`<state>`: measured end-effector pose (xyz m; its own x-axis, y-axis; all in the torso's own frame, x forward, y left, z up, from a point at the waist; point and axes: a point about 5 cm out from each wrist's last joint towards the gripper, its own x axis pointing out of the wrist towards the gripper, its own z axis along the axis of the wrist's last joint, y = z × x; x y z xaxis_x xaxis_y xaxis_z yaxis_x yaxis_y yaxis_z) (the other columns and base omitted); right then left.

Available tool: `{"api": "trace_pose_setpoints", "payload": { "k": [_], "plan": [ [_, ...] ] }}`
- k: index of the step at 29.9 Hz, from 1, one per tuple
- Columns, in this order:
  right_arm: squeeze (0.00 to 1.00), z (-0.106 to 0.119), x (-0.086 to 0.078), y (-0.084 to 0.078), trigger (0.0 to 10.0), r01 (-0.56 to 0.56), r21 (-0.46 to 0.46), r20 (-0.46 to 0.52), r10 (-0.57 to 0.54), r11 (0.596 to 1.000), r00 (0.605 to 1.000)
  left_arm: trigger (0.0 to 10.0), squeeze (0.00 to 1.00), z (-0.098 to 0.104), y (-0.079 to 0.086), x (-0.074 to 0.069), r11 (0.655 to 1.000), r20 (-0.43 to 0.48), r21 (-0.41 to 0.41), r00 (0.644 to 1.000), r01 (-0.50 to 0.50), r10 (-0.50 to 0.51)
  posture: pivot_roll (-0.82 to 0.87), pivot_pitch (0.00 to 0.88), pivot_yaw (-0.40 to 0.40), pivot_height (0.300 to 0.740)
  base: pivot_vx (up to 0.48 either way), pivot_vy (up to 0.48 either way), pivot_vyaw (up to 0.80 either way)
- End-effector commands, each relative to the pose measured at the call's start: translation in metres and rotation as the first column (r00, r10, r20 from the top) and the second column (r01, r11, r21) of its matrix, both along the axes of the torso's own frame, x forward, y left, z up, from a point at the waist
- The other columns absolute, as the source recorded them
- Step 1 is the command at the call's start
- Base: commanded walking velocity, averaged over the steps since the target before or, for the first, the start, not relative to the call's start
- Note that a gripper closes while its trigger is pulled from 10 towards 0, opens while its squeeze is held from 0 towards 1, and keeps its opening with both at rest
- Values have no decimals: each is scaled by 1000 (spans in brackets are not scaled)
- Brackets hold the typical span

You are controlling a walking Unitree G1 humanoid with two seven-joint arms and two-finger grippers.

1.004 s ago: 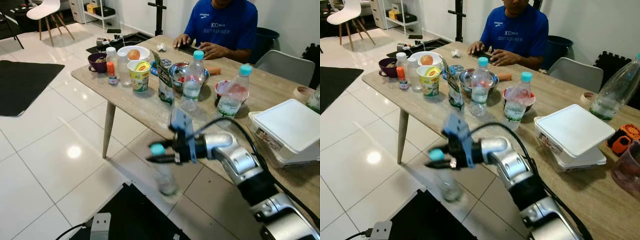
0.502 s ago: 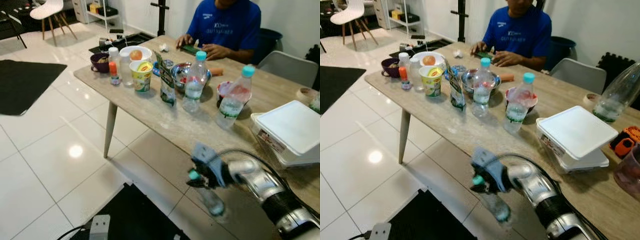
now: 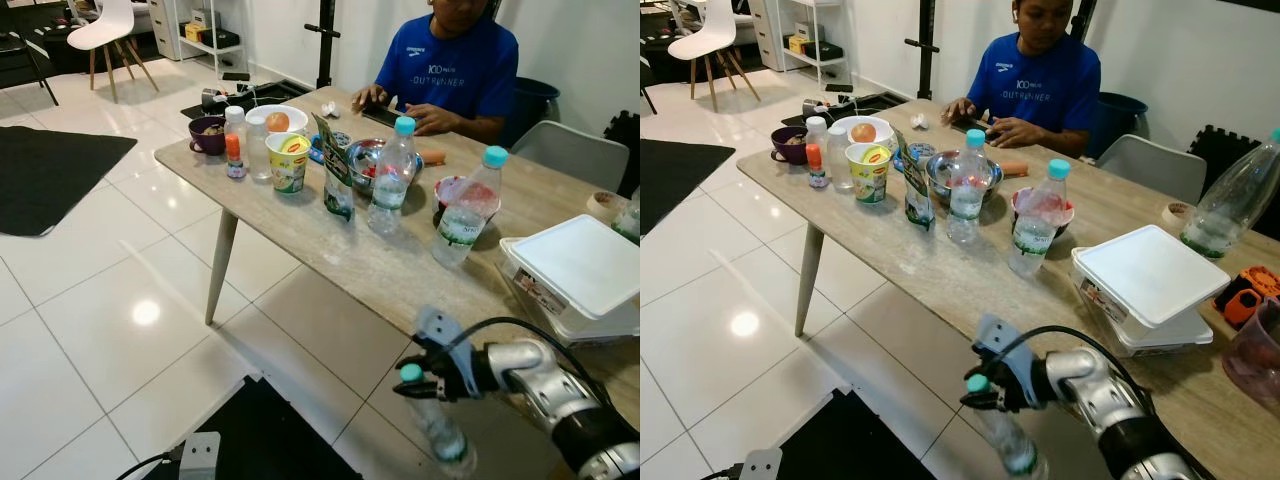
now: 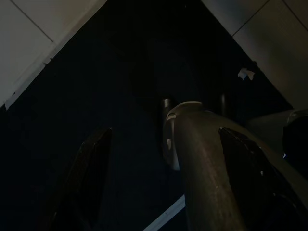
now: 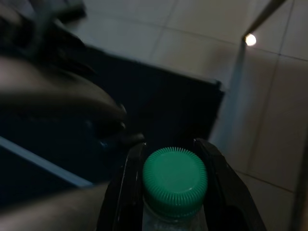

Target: Restocking fridge

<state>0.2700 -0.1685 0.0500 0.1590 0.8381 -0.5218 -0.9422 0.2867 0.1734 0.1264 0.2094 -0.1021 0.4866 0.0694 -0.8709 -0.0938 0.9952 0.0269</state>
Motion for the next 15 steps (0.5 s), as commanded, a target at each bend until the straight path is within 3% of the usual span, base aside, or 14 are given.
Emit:
{"api": "trace_pose_setpoints", "payload": {
  "k": [1, 2, 4, 5, 7, 10, 15],
  "plan": [
    [0, 9, -7, 10, 10000, 10, 208, -78, 7, 978, 997, 10000, 0, -2, -2, -4, 1000, -19, -5, 1000, 1, -1, -9, 34, -64, 740, 0, 0, 0],
    [0, 9, -7, 10, 10000, 10, 208, -78, 7, 978, 997, 10000, 0, -2, -2, -4, 1000, -19, -5, 1000, 1, -1, -9, 34, -64, 740, 0, 0, 0],
    [0, 47, 2, 21, 10000, -14, 444, -10, 21, 896, 1000, 10000, 0, -2, -2, -4, 1000, -20, -4, 1000, 0, 0, -10, 33, -65, 740, 0, 0, 0],
    [0, 47, 2, 21, 10000, -14, 444, -10, 21, 896, 1000, 10000, 0, -2, -2, -4, 1000, -20, -4, 1000, 0, 0, -10, 33, -65, 740, 0, 0, 0],
    [0, 71, 4, 27, 10000, -71, 536, 54, 50, 841, 997, 10000, 0, -2, -2, -5, 1000, -21, -4, 1000, 0, 0, -13, 31, -65, 740, 0, 0, 0],
    [0, 77, 2, 31, 10000, -114, 531, 78, 85, 840, 993, 10000, 0, -2, -2, -5, 1000, -22, -4, 1000, 0, 0, -15, 31, -65, 740, 0, 0, 0],
    [0, 63, -13, 41, 10000, -212, 413, 65, 203, 886, 977, 10000, 0, -2, -3, -5, 1000, -22, -6, 1000, 1, -1, -17, 27, -72, 740, 0, 0, 0]
  ]
}}
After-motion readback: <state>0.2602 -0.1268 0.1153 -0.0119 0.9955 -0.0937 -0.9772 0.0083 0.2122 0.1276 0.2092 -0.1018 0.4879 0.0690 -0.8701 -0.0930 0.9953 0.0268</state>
